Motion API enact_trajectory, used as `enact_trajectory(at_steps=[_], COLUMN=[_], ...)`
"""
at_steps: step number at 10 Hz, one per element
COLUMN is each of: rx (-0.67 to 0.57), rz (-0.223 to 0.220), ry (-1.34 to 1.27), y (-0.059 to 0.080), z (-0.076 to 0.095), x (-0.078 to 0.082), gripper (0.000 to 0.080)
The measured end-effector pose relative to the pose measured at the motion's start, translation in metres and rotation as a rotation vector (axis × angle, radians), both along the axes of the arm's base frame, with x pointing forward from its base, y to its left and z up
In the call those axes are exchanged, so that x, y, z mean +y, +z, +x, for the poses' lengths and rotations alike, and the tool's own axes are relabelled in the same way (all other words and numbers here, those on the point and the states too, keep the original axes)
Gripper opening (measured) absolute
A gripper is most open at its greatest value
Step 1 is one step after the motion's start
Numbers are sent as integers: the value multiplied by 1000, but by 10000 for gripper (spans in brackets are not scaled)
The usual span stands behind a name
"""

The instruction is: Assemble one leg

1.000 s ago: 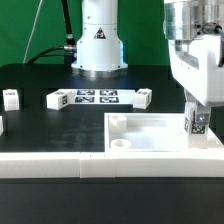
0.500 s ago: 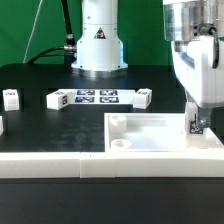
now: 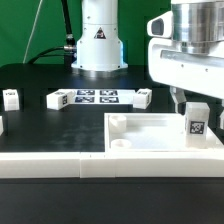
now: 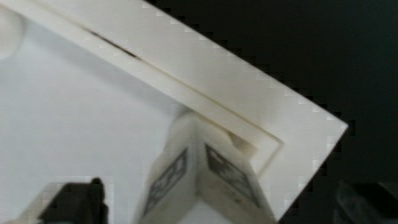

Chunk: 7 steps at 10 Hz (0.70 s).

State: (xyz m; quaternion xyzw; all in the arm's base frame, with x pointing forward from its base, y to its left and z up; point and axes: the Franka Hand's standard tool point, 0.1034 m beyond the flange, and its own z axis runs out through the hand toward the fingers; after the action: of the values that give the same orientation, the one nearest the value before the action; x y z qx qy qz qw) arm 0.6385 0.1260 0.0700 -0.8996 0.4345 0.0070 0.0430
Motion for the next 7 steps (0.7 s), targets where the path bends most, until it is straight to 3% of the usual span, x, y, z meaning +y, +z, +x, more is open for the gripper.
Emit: enact_trajectory(at_steps=[7], rx=[-31], rz=[-40], ry=[612], y=[1], z=[0], x=[-6], gripper=[649])
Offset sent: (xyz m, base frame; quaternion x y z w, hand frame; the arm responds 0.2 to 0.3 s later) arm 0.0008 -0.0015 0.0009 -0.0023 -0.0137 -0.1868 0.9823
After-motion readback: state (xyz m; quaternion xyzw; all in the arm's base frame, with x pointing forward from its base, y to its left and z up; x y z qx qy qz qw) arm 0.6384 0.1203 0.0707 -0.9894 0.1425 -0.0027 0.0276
